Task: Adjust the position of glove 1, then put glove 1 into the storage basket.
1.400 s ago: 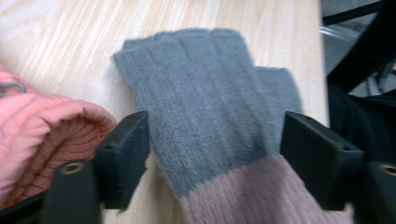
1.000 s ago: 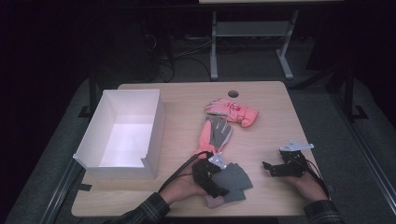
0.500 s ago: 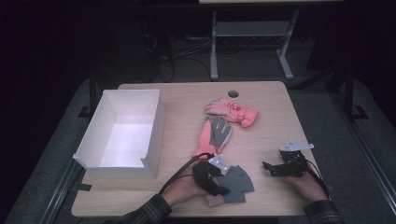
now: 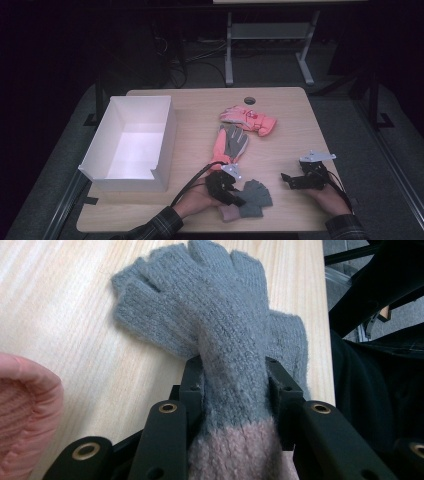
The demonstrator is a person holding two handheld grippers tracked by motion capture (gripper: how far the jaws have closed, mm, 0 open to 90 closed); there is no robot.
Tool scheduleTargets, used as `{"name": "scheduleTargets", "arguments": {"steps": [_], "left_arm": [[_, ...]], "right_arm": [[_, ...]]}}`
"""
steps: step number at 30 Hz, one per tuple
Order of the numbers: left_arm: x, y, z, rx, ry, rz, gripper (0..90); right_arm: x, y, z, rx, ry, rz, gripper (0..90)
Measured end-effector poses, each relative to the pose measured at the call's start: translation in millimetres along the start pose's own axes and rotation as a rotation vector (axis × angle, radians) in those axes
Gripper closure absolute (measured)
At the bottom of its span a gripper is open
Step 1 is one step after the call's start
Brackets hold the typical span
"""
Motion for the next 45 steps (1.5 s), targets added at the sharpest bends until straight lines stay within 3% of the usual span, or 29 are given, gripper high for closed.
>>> {"name": "scheduleTargets", "arguments": {"steps": [6,11,22,38,45], "left_arm": [[-6.3,5.9,2.1,0.017,0.007,0.013,67.1],[-13.9,10.4,2.3,0.005,0.012,0.038,67.2],[-52.2,14.9,-8.7,-0.031,0.082,0.083,67.2],[-126.3,32.6,-18.5,-0.098,0.233,0.157,67.2],[-168.7,36.2,-21.9,-0.111,0.314,0.198,67.2]], "right_arm": [[0.0,0.0,0.0,0.000,0.000,0.000,8.9],[0.0,0.0,-0.1,0.000,0.000,-0.001,8.7],[0.0,0.0,-0.1,0.000,0.000,-0.001,8.7],[0.2,0.0,-0.3,0.001,0.001,-0.002,8.4],[0.2,0.0,-0.3,0.001,0.001,-0.002,8.4]]}}
Point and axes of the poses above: each handheld gripper's, and its own axes: x roughly forward along the jaws, y roughly out of its top, z roughly to its right, the point moved 3 cm from there along x, roughly forward along the jaws, and after that the axes turned 14 degrees about x, right-handed, at the moved point
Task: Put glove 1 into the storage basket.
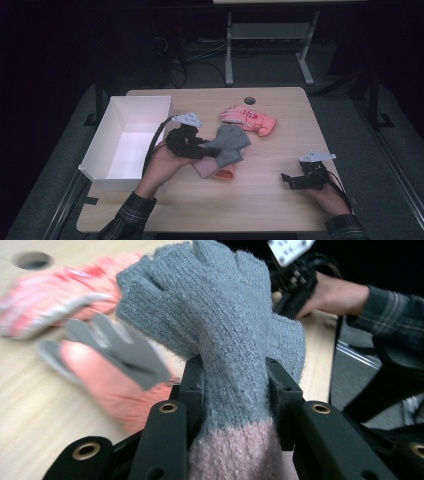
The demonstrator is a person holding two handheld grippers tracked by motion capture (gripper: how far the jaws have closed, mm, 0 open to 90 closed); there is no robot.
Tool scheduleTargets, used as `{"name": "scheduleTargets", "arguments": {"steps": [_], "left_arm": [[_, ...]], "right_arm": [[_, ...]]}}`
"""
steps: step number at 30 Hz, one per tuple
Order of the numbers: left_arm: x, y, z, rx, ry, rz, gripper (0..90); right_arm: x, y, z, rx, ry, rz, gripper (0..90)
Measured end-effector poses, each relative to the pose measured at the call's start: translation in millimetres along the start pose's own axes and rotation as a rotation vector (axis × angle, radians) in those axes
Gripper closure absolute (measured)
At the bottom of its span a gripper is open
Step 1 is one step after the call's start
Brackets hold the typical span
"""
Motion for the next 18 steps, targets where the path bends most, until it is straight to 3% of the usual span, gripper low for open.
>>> {"name": "scheduleTargets", "arguments": {"steps": [5,18], "left_arm": [[-20.8,-1.7,-12.4,-0.029,0.038,0.016,67.2],[-88.1,-32.3,-53.4,-0.144,0.220,0.061,67.2]], "right_arm": [[0.0,0.0,0.0,-0.001,0.000,0.000,8.4],[0.0,0.0,0.0,-0.001,0.000,0.000,8.4]]}}
Point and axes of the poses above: each handheld gripper's, and its own axes: x roughly forward along the jaws, y roughly out of its top, z roughly to its right, the point moved 3 cm from there along x, roughly forward along the jaws, and after that the axes turned 14 degrees about x, right-handed, at the moved point
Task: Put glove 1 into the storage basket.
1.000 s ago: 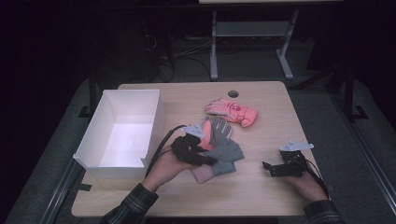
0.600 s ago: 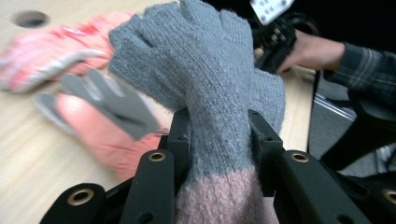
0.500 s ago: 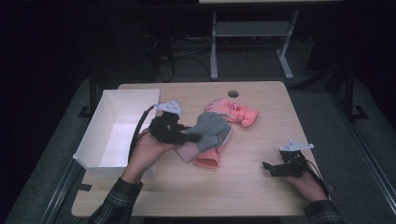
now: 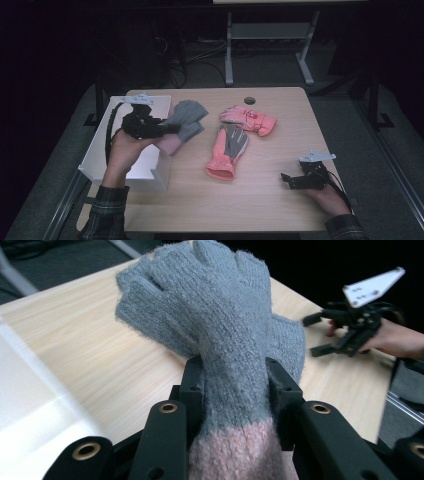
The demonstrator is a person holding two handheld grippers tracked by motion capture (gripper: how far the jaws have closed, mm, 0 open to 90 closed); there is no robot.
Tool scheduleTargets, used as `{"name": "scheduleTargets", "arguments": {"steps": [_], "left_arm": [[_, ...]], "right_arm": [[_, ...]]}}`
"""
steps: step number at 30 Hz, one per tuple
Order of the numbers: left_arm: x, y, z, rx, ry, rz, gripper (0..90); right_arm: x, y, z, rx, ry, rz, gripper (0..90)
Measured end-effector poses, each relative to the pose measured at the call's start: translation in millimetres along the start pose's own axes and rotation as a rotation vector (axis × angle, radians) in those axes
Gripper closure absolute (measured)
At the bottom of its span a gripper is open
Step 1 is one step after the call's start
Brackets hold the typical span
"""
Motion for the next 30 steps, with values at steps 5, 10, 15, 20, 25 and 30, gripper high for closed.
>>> {"name": "scheduleTargets", "arguments": {"steps": [5,10,15,20,25,30], "left_arm": [[-18.6,-11.3,-17.8,-0.034,0.071,-0.002,67.3],[-40.2,-25.6,-38.3,-0.084,0.149,0.014,67.4],[-48.1,-40.3,-52.9,-0.132,0.215,-0.002,67.4],[-46.5,-58.3,-68.8,-0.169,0.248,-0.019,67.4],[-37.5,-76.2,-82.5,-0.186,0.277,-0.076,67.3],[-26.5,-94.1,-94.4,-0.207,0.299,-0.119,67.3]], "right_arm": [[0.0,0.0,0.0,0.000,0.000,0.000,8.4],[0.0,0.0,0.1,0.000,0.000,0.000,8.3],[0.0,0.0,0.1,0.000,-0.001,0.000,8.2],[0.0,0.0,-0.1,0.003,-0.001,-0.001,8.2],[0.1,0.0,-0.3,0.006,-0.001,0.000,8.1],[0.1,0.0,-0.2,0.006,-0.001,0.000,8.1]]}}
Point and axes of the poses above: each handheld gripper's, and its own axes: x roughly forward along the jaws, y roughly out of its top, z roughly to its right, the point moved 3 cm from there along x, roughly forward along the jaws, and after that the axes turned 14 degrees about x, right-handed, at the moved point
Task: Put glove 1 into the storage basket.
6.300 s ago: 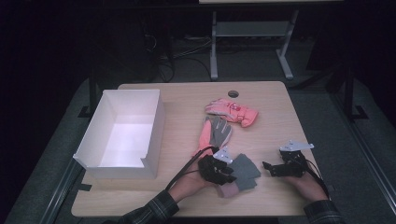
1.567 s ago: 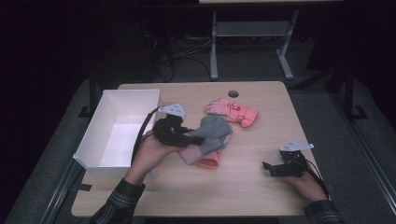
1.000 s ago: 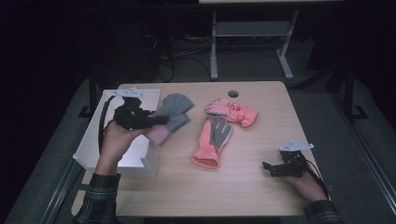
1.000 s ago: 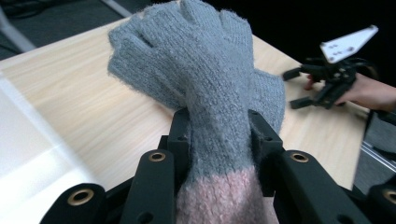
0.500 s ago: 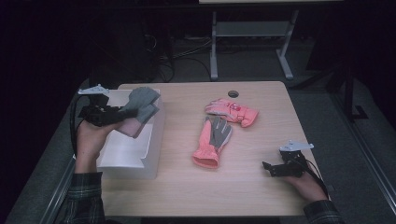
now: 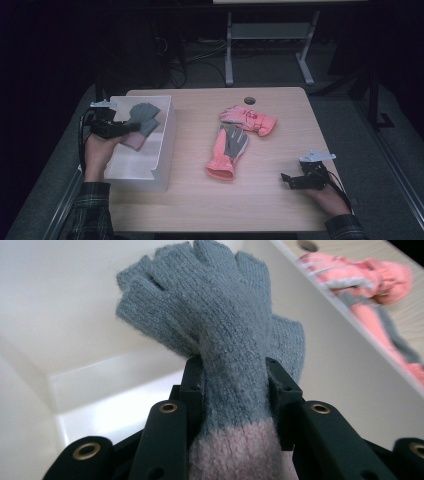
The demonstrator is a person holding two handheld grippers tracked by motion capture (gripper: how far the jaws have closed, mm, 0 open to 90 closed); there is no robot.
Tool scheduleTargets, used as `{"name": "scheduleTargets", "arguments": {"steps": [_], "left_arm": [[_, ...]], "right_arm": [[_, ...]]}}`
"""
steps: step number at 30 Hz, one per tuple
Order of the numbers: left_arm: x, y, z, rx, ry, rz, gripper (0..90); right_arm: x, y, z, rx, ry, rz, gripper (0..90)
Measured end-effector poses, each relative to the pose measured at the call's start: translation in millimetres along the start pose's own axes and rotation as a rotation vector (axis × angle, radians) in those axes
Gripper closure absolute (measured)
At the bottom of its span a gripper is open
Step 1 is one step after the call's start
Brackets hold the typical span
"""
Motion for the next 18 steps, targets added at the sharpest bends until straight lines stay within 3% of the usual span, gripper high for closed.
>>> {"name": "scheduleTargets", "arguments": {"steps": [8,10,12,18], "left_arm": [[16.1,-16.8,-11.7,-0.021,0.038,-0.052,67.3],[20.6,-17.3,-10.2,0.006,0.060,-0.078,67.2],[23.9,-19.2,-10.7,-0.006,0.042,-0.072,67.2],[35.0,-27.6,-13.5,-0.011,0.053,-0.118,67.0]], "right_arm": [[0.0,0.0,0.1,-0.001,0.000,0.000,8.1],[0.0,0.0,0.0,0.000,0.000,0.000,8.1],[0.0,0.0,0.0,0.000,0.000,0.000,8.1],[0.0,0.0,0.0,0.000,0.000,0.000,8.1]]}}
Point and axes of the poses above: each handheld gripper's, and its own axes: x roughly forward along the jaws, y roughly out of its top, z roughly to its right, the point moved 3 cm from there along x, roughly forward along the jaws, and after that the axes turned 14 degrees about x, right-handed, at the moved point
